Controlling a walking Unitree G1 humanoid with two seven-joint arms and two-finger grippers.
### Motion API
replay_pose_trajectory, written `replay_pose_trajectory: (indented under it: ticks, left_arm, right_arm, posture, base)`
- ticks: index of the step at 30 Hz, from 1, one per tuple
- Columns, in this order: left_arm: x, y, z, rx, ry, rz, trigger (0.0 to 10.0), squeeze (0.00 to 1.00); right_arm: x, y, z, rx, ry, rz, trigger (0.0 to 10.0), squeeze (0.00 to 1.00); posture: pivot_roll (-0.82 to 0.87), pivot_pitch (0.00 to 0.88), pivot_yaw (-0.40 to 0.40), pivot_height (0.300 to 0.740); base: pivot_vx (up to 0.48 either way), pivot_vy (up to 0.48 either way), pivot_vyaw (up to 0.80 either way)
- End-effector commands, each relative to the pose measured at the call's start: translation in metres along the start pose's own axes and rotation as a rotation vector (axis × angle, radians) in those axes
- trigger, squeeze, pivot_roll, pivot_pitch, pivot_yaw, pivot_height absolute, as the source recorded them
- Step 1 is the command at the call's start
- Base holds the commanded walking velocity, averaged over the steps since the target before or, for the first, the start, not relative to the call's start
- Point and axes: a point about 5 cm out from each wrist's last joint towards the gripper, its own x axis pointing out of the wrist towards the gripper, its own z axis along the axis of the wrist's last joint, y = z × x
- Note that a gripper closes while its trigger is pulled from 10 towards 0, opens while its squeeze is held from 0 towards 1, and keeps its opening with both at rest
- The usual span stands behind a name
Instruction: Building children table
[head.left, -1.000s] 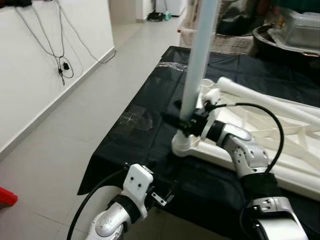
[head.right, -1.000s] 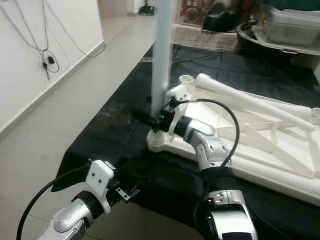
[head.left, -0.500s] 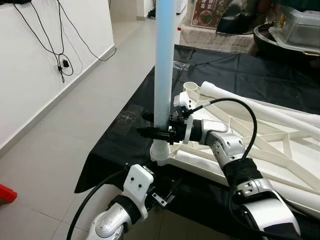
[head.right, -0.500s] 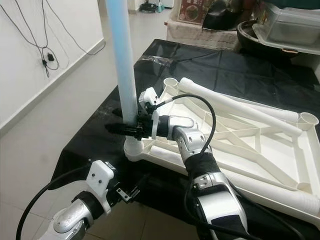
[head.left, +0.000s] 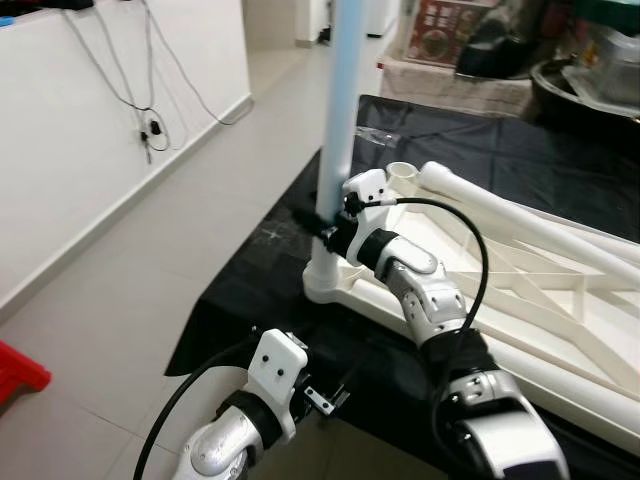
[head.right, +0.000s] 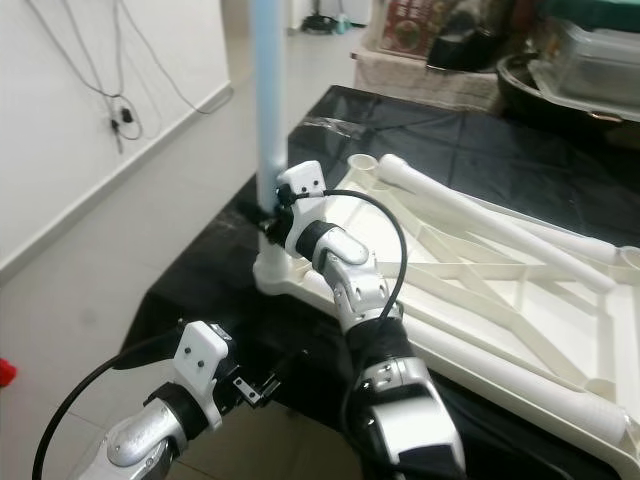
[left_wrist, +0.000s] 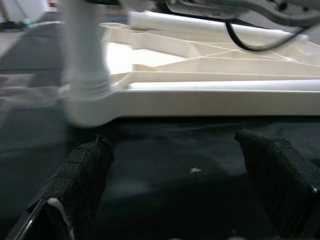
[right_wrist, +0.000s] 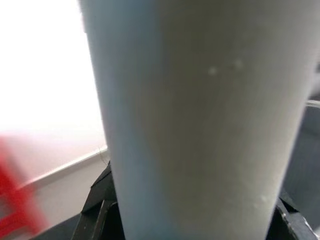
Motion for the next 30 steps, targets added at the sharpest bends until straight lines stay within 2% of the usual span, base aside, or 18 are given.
replay_pose_trajectory:
  ticks: [1,2,5,7,10,14,15,16,17,18,19,23,24,25,26,27,29,30]
  left_arm:
    - [-0.001,0.000,-0.003,-0.006,0.013,-0.007,10.0,0.00]
    - [-0.001,0.000,-0.003,-0.005,0.013,-0.007,10.0,0.00]
    - [-0.001,0.000,-0.003,-0.004,0.013,-0.007,10.0,0.00]
    - [-0.001,0.001,-0.003,-0.002,0.012,-0.004,10.0,0.00]
    - [-0.001,0.001,-0.003,0.000,0.011,-0.001,10.0,0.00]
    - [-0.001,0.001,-0.003,0.001,0.011,-0.001,10.0,0.00]
    - [-0.001,0.001,-0.003,0.001,0.011,-0.001,10.0,0.00]
    - [-0.001,0.001,-0.003,0.001,0.011,-0.001,10.0,0.00]
    - [-0.001,0.001,-0.003,0.000,0.011,0.000,10.0,0.00]
    - [-0.001,0.002,-0.003,-0.001,0.012,0.001,10.0,0.00]
    - [-0.001,0.002,-0.003,-0.001,0.012,0.001,10.0,0.00]
    - [-0.001,0.002,-0.003,-0.001,0.012,0.001,10.0,0.00]
    - [-0.001,0.002,-0.003,-0.001,0.012,0.001,10.0,0.00]
    - [0.000,0.002,-0.003,-0.002,0.013,0.001,10.0,0.00]
    - [0.000,0.003,-0.003,-0.002,0.013,0.002,10.0,0.00]
    - [0.000,0.003,-0.003,-0.002,0.013,0.002,10.0,0.00]
    - [0.000,0.003,-0.004,-0.002,0.013,0.002,10.0,0.00]
    - [0.000,0.003,-0.004,-0.002,0.013,0.002,10.0,0.00]
  right_arm:
    - [-0.017,-0.037,-0.010,0.013,0.027,-0.322,0.0,0.00]
    - [-0.026,-0.040,-0.010,0.019,0.014,-0.448,0.0,0.00]
    - [-0.033,-0.039,-0.011,0.030,0.007,-0.528,0.0,0.00]
    - [-0.042,-0.030,-0.015,0.085,0.023,-0.658,0.0,0.00]
    - [-0.042,-0.018,-0.019,0.132,0.042,-0.699,0.0,0.00]
    - [-0.040,-0.009,-0.021,0.143,0.046,-0.689,0.0,0.00]
    - [-0.037,-0.006,-0.019,0.144,0.038,-0.653,10.0,0.00]
    - [-0.037,-0.006,-0.019,0.144,0.038,-0.653,10.0,0.00]
    - [-0.034,-0.003,-0.018,0.149,0.023,-0.591,10.0,0.00]
    - [-0.033,-0.001,-0.017,0.156,0.012,-0.547,10.0,1.00]
    - [-0.032,0.000,-0.014,0.150,-0.006,-0.489,10.0,1.00]
    - [-0.032,0.000,-0.013,0.144,-0.015,-0.460,10.0,1.00]
    - [-0.030,-0.001,-0.009,0.148,-0.038,-0.381,10.0,0.68]
    - [-0.027,-0.003,-0.002,0.170,-0.084,-0.279,10.0,0.00]
    - [-0.026,-0.005,0.003,0.187,-0.117,-0.215,10.0,0.00]
    - [-0.026,-0.005,0.003,0.187,-0.117,-0.215,10.0,0.00]
    - [-0.022,-0.007,0.010,0.215,-0.104,0.097,10.0,0.00]
    - [-0.022,-0.007,0.010,0.215,-0.104,0.097,10.0,0.00]
  posture:
    - [0.10,0.114,-0.041,0.740]
    - [0.11,0.116,-0.043,0.740]
    - [0.11,0.116,-0.043,0.740]
    - [0.11,0.118,-0.044,0.740]
    - [0.11,0.119,-0.045,0.740]
    - [0.11,0.120,-0.043,0.740]
    - [0.11,0.121,-0.044,0.740]
    - [0.11,0.121,-0.044,0.740]
    - [0.11,0.124,-0.043,0.740]
    - [0.11,0.124,-0.043,0.740]
    - [0.11,0.123,-0.042,0.740]
    - [0.11,0.123,-0.042,0.740]
    - [0.10,0.123,-0.042,0.740]
    - [0.10,0.122,-0.044,0.740]
    - [0.10,0.122,-0.044,0.740]
    - [0.10,0.122,-0.044,0.740]
    - [0.10,0.121,-0.044,0.740]
    - [0.10,0.121,-0.044,0.740]
  base:
    - [0.000,0.000,0.00]
    - [0.000,0.000,0.00]
    - [0.000,0.000,0.00]
    - [0.000,0.000,0.00]
    - [0.000,0.000,0.00]
    - [0.000,0.000,0.00]
    - [0.000,0.000,0.00]
    - [0.000,0.000,0.00]
    - [0.000,0.000,0.00]
    - [0.000,0.000,0.00]
    - [0.000,0.000,0.00]
    - [0.000,0.000,0.00]
    - [0.000,0.000,0.00]
    - [0.000,0.000,0.00]
    - [0.000,0.000,0.00]
    - [0.000,0.000,0.00]
    - [0.000,0.000,0.00]
    - [0.000,0.000,0.00]
